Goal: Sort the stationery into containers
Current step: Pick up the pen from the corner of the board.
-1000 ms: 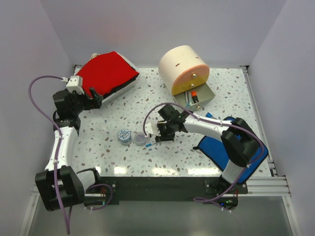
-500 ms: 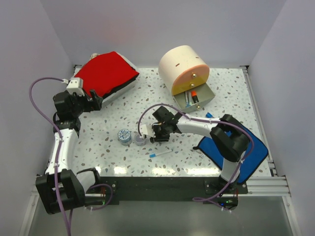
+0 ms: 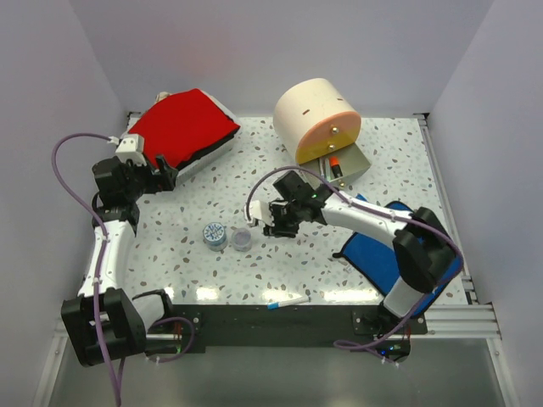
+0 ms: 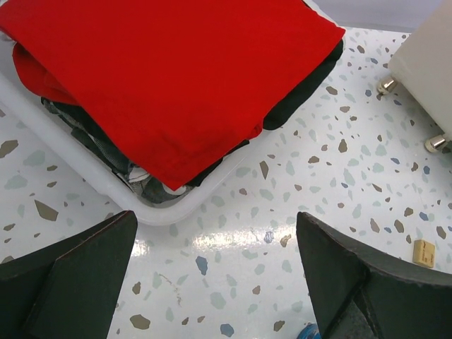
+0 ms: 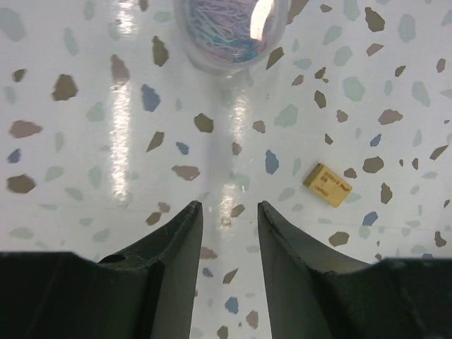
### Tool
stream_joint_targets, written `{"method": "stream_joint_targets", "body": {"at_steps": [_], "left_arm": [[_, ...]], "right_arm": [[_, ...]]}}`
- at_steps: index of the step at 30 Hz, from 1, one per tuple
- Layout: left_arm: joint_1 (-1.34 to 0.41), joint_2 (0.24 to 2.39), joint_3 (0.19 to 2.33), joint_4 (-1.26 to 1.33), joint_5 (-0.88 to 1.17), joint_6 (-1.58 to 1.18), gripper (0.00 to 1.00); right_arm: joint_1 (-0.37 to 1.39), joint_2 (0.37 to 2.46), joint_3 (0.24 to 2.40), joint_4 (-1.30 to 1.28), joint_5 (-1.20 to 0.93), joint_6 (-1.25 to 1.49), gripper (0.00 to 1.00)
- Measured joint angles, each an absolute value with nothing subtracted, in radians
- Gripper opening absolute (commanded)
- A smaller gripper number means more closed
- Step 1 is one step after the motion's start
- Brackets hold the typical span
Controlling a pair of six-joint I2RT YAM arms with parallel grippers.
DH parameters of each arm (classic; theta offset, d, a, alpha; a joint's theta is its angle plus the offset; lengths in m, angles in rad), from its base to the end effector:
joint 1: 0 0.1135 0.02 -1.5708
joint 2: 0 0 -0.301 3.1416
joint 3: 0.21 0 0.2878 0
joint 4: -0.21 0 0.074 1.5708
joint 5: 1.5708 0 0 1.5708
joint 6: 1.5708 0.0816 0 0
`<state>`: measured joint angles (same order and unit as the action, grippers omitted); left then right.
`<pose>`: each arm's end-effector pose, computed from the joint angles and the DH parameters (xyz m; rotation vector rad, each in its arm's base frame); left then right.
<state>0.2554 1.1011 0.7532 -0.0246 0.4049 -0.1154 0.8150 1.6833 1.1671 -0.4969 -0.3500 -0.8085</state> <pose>0.3058 0.0466 0.2881 -0.0887 1.9212 -0.2990 0.2594 0.3161 0.1980 -1.9393 1.6617 0.4533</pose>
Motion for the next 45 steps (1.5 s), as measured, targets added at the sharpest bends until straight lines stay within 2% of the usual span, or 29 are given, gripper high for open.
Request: {"method": "stream_joint_targets", "body": {"at_steps": [4, 8, 19, 24, 30, 45], "left_arm": [[0.255, 1.101, 0.753, -0.025, 0.406, -0.116, 1.0], [0.255, 1.101, 0.753, -0.025, 0.407, -0.115, 1.0], [0.255, 1.056, 0.719, -0.054, 0.399, -0.112, 1.0], [0.255, 1.054, 0.717, -0.052, 0.38, -0.115, 1.0], [0.255, 1.034, 0.704, -0.052, 0.363, -0.12, 1.0], [0.255, 0.934, 0.688, -0.059, 0.327, -0.081, 1.0]], "right_arm": [[0.81, 1.59, 1.163, -0.625, -0.413, -0.824, 0.43], [0.813, 1.512, 1.073, -0.693, -0.445, -0.831, 0.43], [0.966, 1.32, 0.842, -0.667, -0.409, -0.697, 0.49], [1.052, 1.31, 0.799, -0.569, -0.33, -0.516, 0.55], [1.1, 1.31, 0.78, -0.489, -0.272, -0.339, 0.56], [1.232, 1.405, 0.78, -0.436, -0.136, -0.189, 0.51]]}}
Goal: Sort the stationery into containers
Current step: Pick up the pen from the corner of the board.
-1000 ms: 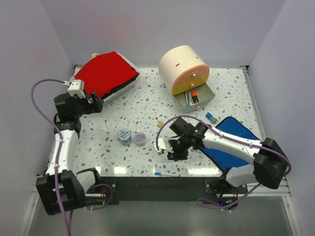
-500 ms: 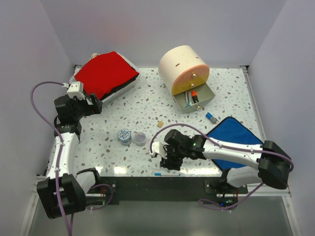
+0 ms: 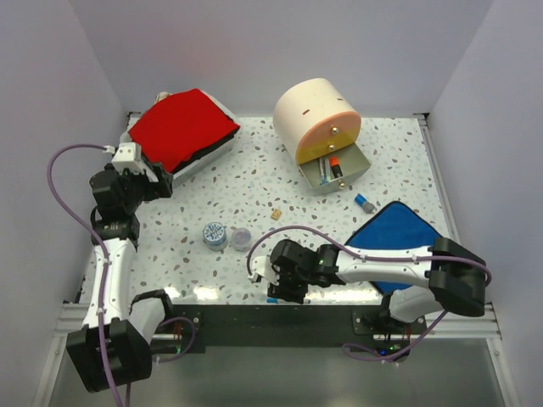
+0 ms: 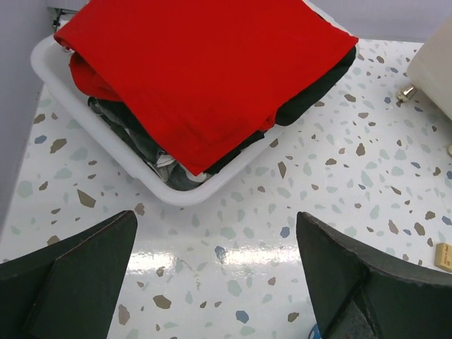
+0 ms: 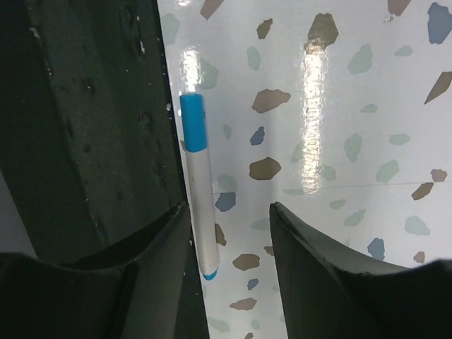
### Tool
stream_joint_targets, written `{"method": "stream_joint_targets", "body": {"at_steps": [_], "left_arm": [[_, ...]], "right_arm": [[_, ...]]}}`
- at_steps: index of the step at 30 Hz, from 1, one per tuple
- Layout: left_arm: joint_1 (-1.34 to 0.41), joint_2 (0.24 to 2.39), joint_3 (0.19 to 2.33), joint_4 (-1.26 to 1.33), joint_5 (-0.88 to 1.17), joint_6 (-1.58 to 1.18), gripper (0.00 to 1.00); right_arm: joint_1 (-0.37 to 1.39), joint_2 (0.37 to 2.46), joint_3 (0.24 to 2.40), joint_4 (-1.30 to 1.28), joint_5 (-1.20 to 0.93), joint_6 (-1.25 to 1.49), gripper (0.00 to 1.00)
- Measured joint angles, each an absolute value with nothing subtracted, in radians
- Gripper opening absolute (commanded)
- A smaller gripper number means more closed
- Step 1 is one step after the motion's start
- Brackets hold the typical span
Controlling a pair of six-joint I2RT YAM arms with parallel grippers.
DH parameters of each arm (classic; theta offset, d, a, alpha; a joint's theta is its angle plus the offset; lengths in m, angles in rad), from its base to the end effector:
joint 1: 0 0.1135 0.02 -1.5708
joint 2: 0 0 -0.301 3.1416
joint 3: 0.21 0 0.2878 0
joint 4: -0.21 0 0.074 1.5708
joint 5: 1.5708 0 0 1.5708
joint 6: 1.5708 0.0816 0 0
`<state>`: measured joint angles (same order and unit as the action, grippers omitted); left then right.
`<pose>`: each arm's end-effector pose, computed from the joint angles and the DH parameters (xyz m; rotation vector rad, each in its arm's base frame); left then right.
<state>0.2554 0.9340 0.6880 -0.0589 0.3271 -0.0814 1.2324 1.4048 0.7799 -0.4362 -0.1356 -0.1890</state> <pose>0.2707 0.0436 0.2997 -0.0892 1.8610 -0.1862 0.0922 0.2953 0.1592 -1.8110 2.0303 0.5133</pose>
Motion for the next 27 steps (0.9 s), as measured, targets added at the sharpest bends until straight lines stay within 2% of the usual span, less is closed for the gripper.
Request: {"method": "stream_joint_targets", "body": {"at_steps": [20, 24, 27], "left_arm": [[0.255, 0.853, 0.688, -0.094, 0.2, -0.014, 1.0], [0.253, 0.843, 0.688, -0.095, 0.175, -0.002, 1.0], [0.249, 0.834, 0.688, -0.094, 0.165, 0.003, 1.0]], "right_arm": [[1.322, 1.597, 0.883, -0.443, -0.045, -0.103, 0.51], [1.331, 1.621, 0.908, -0.457, -0.038, -0.083, 0.42], [1.334, 1.643, 0.924, -0.455, -0.027, -0.08, 0.24]]}}
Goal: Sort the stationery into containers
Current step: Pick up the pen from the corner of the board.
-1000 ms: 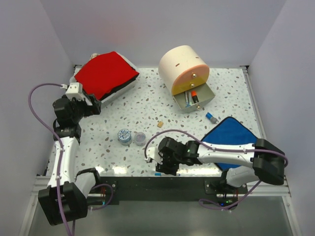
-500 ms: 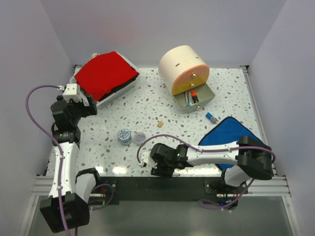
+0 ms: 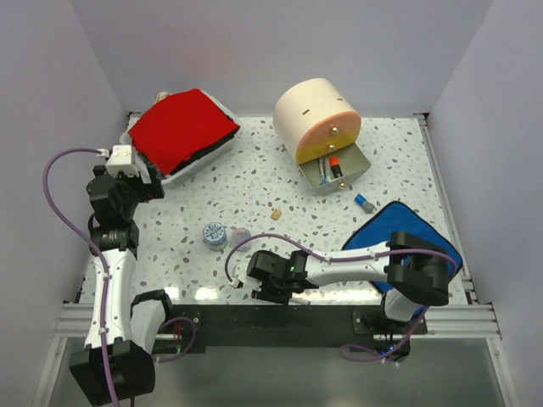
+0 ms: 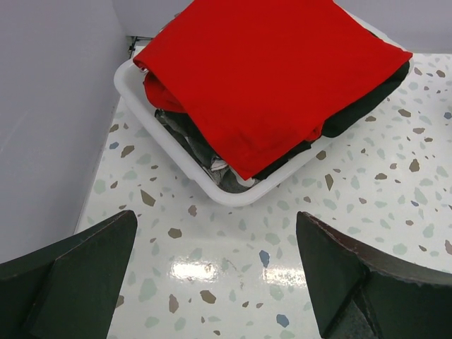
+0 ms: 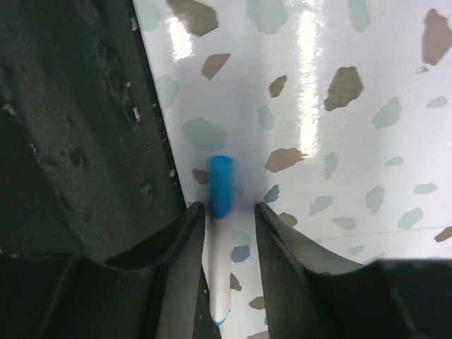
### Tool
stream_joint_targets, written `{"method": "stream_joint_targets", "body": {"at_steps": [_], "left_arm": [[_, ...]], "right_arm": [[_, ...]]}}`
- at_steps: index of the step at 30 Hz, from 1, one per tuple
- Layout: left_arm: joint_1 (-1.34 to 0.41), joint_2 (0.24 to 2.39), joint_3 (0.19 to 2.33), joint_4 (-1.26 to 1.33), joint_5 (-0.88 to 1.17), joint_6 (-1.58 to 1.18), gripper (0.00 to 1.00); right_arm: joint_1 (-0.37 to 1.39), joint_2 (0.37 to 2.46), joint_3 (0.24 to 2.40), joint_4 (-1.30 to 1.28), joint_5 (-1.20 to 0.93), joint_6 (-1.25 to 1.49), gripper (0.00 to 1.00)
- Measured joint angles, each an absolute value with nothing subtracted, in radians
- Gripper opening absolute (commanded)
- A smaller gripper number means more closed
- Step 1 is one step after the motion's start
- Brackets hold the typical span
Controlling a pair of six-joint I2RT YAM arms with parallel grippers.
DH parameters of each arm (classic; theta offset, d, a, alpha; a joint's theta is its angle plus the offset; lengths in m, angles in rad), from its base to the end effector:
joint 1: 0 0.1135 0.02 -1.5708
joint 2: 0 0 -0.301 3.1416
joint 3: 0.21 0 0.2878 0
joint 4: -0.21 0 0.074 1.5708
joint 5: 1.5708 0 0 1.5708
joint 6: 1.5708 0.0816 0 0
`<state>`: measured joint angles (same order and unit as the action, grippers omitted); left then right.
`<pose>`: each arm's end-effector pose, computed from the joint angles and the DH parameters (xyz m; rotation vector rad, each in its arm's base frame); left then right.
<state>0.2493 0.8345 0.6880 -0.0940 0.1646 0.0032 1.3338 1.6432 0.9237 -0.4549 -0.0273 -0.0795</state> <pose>0.2505 0.0500 0.3180 -0.1056 1.8050 0.0306 0.0807 0.3437 0.1298 -1.8329 2.1352 0.3627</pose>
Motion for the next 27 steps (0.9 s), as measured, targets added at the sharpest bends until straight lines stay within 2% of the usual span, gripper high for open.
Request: {"method": "stream_joint_targets", "body": {"at_steps": [1, 2, 12, 19, 27], "left_arm": [[0.247, 0.833, 0.688, -0.094, 0.161, 0.004, 1.0], [0.246, 0.832, 0.688, -0.095, 0.159, 0.004, 1.0], [0.24, 0.888, 0.728, -0.127, 0.152, 0.02, 1.0], [0.24, 0.977, 0.838, -0.181, 0.163, 0.047, 1.0], [0.24, 1.062, 0.934, -0.19, 0.23, 0.044, 1.0]], "right_arm": [[1.334, 1.647, 0.929, -0.455, -0.021, -0.079, 0.08], [1.334, 1.65, 0.932, -0.455, -0.017, -0.08, 0.0], [1.28, 1.646, 0.935, -0.459, -0.012, -0.183, 0.0], [1.048, 1.616, 0.989, -0.587, 0.051, -0.399, 0.0], [0.809, 1.464, 1.124, -0.637, 0.117, -0.735, 0.0]]}}
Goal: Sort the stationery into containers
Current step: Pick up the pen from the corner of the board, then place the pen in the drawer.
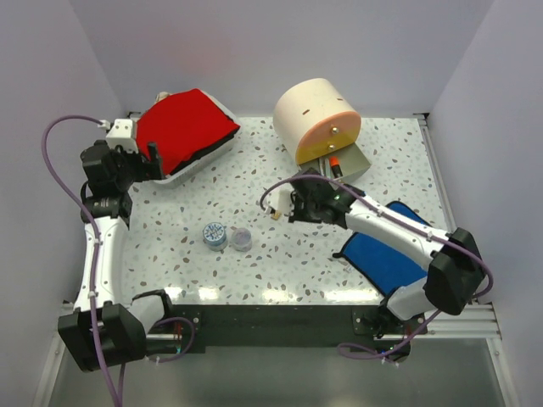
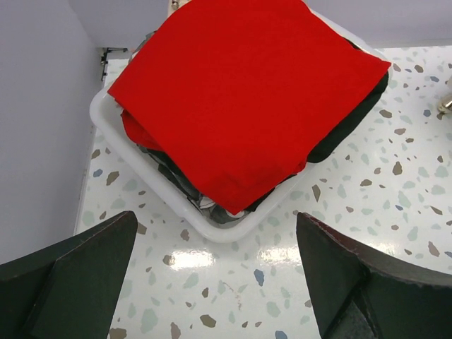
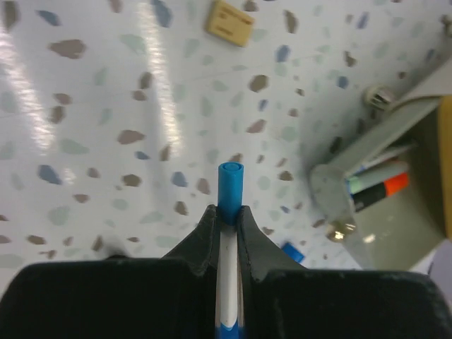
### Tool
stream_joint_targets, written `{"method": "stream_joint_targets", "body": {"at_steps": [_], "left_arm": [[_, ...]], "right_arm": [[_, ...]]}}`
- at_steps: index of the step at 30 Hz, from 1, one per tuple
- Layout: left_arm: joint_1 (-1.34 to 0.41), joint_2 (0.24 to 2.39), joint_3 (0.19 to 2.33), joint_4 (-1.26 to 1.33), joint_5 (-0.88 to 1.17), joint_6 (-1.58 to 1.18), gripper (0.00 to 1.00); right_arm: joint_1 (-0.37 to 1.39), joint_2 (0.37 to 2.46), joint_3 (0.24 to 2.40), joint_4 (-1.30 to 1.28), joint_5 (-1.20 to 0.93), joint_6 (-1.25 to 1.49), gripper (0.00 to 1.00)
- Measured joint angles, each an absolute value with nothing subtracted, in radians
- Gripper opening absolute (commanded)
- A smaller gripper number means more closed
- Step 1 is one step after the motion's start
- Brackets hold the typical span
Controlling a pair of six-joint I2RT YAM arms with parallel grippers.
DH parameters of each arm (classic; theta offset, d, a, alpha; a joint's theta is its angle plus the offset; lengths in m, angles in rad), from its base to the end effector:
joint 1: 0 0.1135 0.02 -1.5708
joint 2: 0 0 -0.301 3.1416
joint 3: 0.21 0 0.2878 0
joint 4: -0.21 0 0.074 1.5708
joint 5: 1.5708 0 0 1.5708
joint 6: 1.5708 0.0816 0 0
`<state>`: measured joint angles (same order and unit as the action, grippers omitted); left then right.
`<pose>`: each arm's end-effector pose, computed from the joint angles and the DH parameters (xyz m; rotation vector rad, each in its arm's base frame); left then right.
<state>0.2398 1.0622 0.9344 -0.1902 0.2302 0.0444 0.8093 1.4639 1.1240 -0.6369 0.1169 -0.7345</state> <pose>0.3017 0.0546 0.3521 -0.0268 1.8800 -0.0224 0.2553 0.2540 0.2470 -1.7400 1.8530 -0.1195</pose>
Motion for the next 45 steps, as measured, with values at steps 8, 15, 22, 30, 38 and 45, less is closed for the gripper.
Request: {"method": "stream_joint_targets", "body": {"at_steps": [8, 15, 22, 30, 38, 45], "left_arm": [[0.24, 1.081, 0.95, -0.185, 0.262, 0.018, 1.0], [0.24, 1.078, 0.95, -0.179, 0.285, 0.002, 1.0], [0.254, 1.085, 0.95, -0.179, 0.293, 0.012, 1.0], [0.266, 1.102, 0.95, -0.175, 0.312, 0.013, 1.0], [0.242, 1.134, 0.951, -0.149, 0.399, 0.028, 0.99], [0.12, 1.21, 0.955, -0.121, 0.448, 0.069, 0.98]], "right_arm": [[0.538, 1.547, 1.283, -0.582, 0.11, -1.012, 0.0], [0.44, 1.712, 1.354, -0.535, 0.058, -1.184, 0.0], [0.398, 1.789, 1.369, -0.476, 0.028, -1.285, 0.28], [0.39, 1.794, 1.368, -0.385, 0.027, -1.281, 0.4], [0.366, 1.752, 1.411, -0.477, 0.015, -1.066, 0.0], [0.268, 1.523, 1.297, -0.567, -0.108, -1.007, 0.0]]}}
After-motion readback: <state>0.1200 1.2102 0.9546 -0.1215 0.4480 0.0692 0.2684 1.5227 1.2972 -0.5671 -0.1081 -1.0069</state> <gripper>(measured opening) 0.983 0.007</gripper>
